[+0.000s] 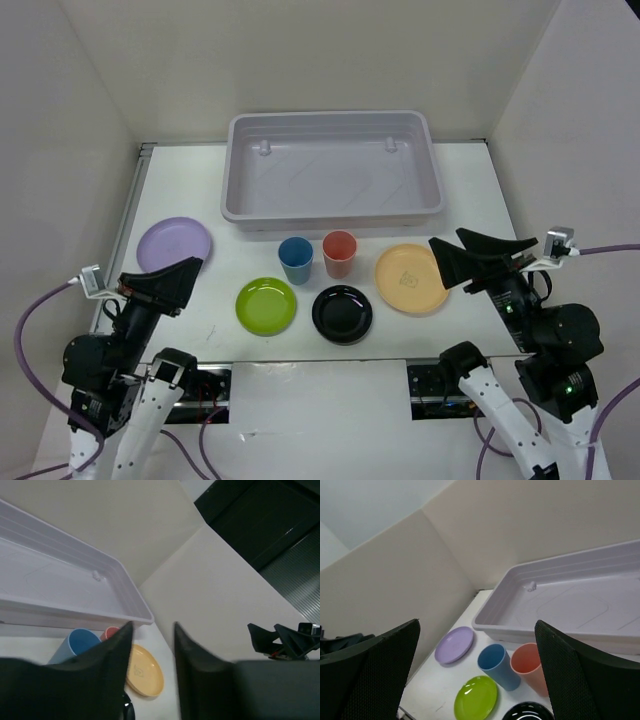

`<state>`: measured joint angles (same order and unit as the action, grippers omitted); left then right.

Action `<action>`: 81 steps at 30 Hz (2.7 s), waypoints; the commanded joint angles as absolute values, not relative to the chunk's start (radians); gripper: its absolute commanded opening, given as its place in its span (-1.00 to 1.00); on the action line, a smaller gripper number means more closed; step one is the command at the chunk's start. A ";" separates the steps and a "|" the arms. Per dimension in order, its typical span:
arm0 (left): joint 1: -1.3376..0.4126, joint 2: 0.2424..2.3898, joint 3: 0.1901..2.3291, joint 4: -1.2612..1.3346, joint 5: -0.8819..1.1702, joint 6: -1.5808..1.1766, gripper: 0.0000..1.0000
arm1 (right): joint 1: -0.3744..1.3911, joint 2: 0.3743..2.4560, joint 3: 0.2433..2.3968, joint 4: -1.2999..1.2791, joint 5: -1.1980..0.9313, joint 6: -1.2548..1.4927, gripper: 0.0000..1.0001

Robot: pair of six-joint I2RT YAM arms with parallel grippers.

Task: Place the mixed dishes into the plastic bin

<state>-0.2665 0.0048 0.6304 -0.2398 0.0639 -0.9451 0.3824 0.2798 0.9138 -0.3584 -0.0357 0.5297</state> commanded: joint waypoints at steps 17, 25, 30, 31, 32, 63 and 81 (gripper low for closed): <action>-0.295 0.613 1.113 -0.647 0.002 -0.600 0.55 | 0.488 0.627 1.061 -0.727 0.524 0.707 1.00; -0.295 0.719 1.132 -0.624 -0.006 -0.609 0.66 | 0.283 0.910 1.026 -0.789 0.468 0.701 1.00; -0.295 0.805 1.175 -0.624 0.015 -0.565 0.68 | 0.089 0.850 0.973 -0.689 0.247 0.612 1.00; -0.295 0.796 1.161 -0.624 0.015 -0.565 0.68 | 0.048 0.850 0.973 -0.678 0.209 0.568 0.85; -0.295 0.787 1.149 -0.615 0.015 -0.565 0.71 | 0.038 0.867 0.985 -0.678 0.175 0.549 0.48; 0.227 0.684 0.586 -0.341 0.094 -1.392 0.57 | 0.029 0.919 0.986 -0.520 -0.238 0.448 0.10; 0.227 0.551 0.308 -0.293 -0.186 -1.698 0.70 | 0.020 0.991 1.017 -0.480 -0.319 0.426 0.18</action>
<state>0.2203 0.5549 0.3130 -0.3641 -0.1223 -1.6501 0.0273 0.9863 0.9817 -0.5316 -0.2943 0.4358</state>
